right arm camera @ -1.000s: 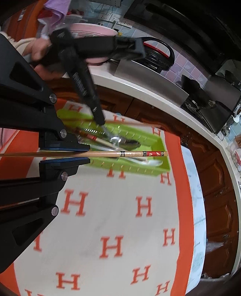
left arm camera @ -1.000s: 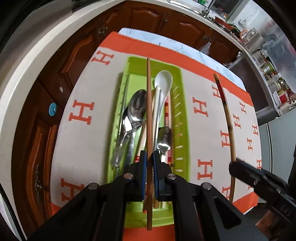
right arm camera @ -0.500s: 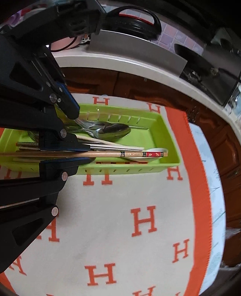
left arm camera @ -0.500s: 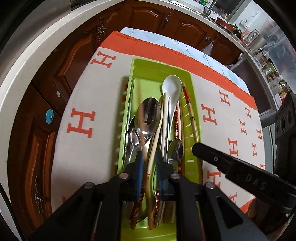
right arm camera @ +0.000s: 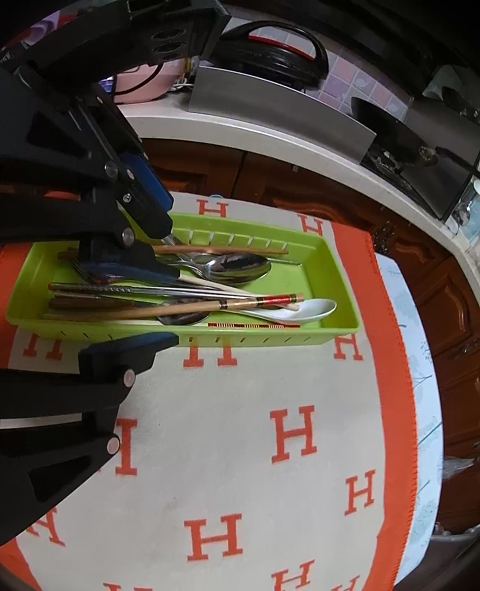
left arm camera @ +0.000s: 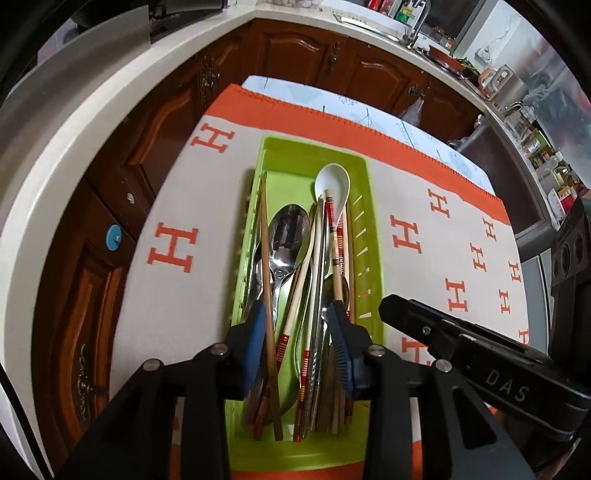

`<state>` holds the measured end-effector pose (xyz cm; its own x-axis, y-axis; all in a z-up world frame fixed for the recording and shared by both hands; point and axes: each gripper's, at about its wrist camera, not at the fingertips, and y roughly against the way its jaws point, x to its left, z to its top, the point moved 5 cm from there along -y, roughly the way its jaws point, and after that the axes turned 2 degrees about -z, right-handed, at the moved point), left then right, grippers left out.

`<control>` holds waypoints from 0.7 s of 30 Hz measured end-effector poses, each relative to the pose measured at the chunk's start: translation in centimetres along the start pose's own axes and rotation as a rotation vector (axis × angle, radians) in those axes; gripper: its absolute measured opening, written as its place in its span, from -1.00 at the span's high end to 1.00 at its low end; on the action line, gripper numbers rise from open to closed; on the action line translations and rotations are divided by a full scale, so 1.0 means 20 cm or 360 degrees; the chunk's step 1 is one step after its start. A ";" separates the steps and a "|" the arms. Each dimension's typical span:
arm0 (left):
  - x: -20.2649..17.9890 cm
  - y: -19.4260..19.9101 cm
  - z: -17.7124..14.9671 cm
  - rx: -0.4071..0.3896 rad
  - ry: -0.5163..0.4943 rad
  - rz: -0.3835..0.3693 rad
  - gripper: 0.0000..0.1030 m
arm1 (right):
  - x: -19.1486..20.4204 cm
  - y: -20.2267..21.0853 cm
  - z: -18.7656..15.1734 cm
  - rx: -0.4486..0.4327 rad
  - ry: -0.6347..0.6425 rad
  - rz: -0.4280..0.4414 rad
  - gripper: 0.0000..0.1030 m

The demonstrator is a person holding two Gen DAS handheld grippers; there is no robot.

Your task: Organize utensils

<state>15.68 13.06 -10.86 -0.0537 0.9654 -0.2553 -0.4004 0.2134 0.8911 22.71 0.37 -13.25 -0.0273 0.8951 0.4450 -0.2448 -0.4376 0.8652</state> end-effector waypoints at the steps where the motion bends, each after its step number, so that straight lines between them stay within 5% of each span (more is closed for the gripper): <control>1: 0.00 0.01 0.00 -0.0005 -0.0001 0.0002 0.35 | 0.01 0.02 -0.01 -0.0008 0.0017 -0.0005 0.44; 5: -0.03 0.09 -0.05 -0.0035 0.0000 -0.0007 0.24 | 0.03 0.11 -0.05 -0.0038 0.0100 -0.0027 0.44; 16: -0.14 0.27 -0.21 -0.0145 -0.0069 -0.0008 -0.60 | -0.07 0.44 -0.28 -0.0197 0.0285 -0.0199 0.44; 21: -0.21 0.33 -0.29 -0.0168 -0.0117 0.0019 -0.77 | -0.19 0.60 -0.39 -0.0276 0.0312 -0.0292 0.44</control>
<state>8.01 9.49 -6.01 0.0066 0.9770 -0.2133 -0.4946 0.1886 0.8484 12.34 -7.65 -6.34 -0.1494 0.9646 0.2174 -0.4240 -0.2612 0.8672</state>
